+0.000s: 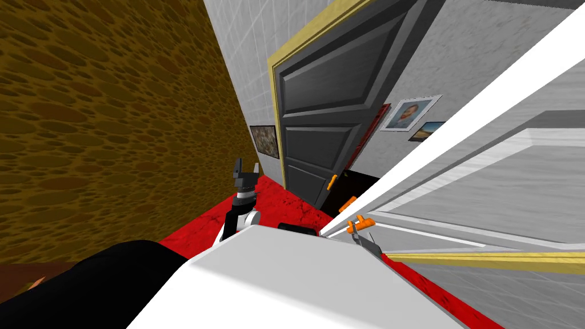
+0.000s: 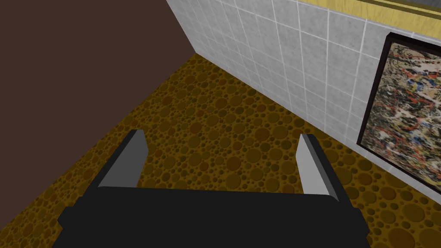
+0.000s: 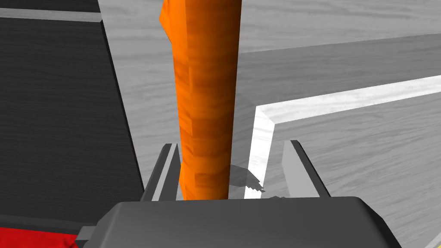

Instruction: Pull the door open

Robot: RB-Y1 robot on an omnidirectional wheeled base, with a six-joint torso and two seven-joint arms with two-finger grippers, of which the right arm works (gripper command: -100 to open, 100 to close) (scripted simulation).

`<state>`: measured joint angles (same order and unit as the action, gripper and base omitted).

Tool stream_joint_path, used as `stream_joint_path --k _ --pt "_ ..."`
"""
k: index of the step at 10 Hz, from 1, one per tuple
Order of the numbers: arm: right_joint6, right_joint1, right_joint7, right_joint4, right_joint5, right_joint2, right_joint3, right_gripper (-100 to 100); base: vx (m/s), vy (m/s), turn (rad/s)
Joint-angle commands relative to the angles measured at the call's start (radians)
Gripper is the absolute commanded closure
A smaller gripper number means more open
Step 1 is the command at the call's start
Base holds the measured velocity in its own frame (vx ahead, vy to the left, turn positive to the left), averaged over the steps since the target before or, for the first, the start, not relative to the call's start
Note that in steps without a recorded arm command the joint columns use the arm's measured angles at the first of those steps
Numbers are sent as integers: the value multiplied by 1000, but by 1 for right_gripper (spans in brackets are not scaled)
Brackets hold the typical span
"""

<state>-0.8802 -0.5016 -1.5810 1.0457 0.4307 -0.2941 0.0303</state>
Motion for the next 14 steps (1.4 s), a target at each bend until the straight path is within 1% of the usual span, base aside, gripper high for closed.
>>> stream_joint_path --k 1,2,5,7,10,12,13,14 --pt "-20 3 -24 -19 -12 -23 12 100 -201 -82 234" --pt "-27 5 -31 -21 -17 -29 20 100 -191 -85 165" --pt "-72 20 -76 -34 -49 -61 64 100 -171 -91 231" --pt "-101 29 -104 -42 -69 -81 92 100 -230 -71 250" --pt "-135 41 -137 -52 -94 -105 126 100 -205 -52 167" --pt "-153 46 -155 -57 -107 -118 144 100 -184 -45 138" --pt "-140 42 -148 -58 -103 -112 141 100 -88 -18 42" --pt "-153 46 -161 -70 -110 -122 151 100 -160 -28 166"
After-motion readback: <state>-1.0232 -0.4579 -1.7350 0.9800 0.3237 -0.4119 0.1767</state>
